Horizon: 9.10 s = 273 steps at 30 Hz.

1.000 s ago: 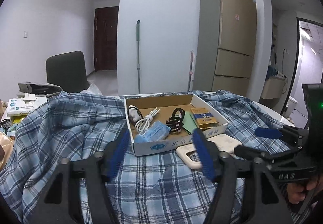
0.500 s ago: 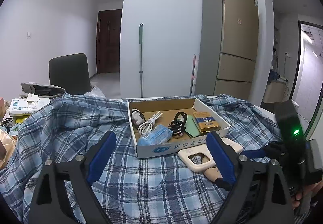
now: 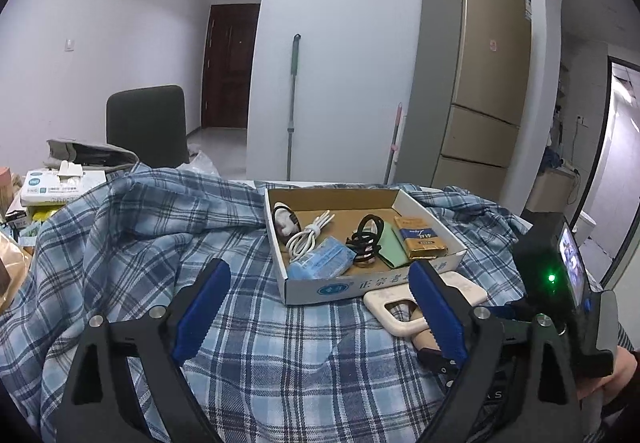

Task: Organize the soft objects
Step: 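Lower the open right tool onto the beige round pad and close on it, then lower the left tool onto the cream phone case while right holds the pad, then close the left tool on the phone case edge while right holds the pad, then lift the phone case with the left tool while right lifts the pad over the box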

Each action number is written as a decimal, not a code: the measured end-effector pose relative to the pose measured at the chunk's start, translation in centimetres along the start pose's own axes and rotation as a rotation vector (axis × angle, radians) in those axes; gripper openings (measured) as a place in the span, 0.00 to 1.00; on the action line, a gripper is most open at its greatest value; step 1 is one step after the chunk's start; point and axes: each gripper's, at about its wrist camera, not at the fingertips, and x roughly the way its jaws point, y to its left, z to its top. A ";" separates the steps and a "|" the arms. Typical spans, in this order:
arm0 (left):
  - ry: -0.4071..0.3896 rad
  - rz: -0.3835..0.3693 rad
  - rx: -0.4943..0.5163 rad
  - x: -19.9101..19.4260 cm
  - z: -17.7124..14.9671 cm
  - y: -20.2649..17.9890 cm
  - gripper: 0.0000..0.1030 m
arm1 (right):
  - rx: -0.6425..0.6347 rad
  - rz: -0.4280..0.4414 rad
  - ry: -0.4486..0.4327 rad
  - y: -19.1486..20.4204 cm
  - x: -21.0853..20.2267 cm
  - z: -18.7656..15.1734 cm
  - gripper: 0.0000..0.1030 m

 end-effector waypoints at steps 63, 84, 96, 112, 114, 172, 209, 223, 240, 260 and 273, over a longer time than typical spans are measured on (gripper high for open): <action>0.158 -0.135 0.079 2.0 -0.9 -1.7 0.75 | 0.062 0.055 -0.233 -5.3 -7.6 -5.7 0.77; 0.586 -0.321 0.460 11.0 -3.6 -10.4 0.35 | 0.224 0.245 -0.276 -8.6 -7.7 -6.1 0.77; 0.677 -0.402 0.370 9.6 -3.9 -8.4 0.06 | 0.243 0.265 -0.257 -9.0 -7.2 -6.1 0.77; 0.481 -0.247 0.453 4.6 -3.1 -8.9 0.72 | 0.249 0.242 -0.258 -9.0 -7.3 -6.2 0.77; 0.478 -0.256 0.455 5.5 -3.0 -9.2 0.72 | 0.245 0.241 -0.254 -8.9 -7.2 -6.2 0.77; 0.472 -0.322 0.361 8.2 -3.5 -8.4 0.78 | 0.230 0.233 -0.249 -8.6 -7.1 -6.2 0.78; 0.671 -0.391 0.542 12.8 -3.8 -7.5 0.73 | 0.229 0.239 -0.244 -8.6 -7.0 -6.1 0.78; 0.426 -0.352 0.459 5.4 -1.6 -6.5 0.73 | 0.228 0.236 -0.253 -8.7 -7.1 -6.2 0.78; 0.114 -0.265 0.234 -1.0 -2.1 -3.5 0.73 | 0.105 0.070 -0.320 -5.8 -8.9 -6.2 0.78; -0.119 -0.150 0.187 -4.1 8.0 -3.8 0.73 | 0.068 -0.066 -0.703 -2.5 -18.7 3.9 0.78; -0.201 -0.123 0.071 -0.1 15.5 -4.9 0.73 | 0.186 -0.122 -0.797 -6.0 -18.6 11.0 0.78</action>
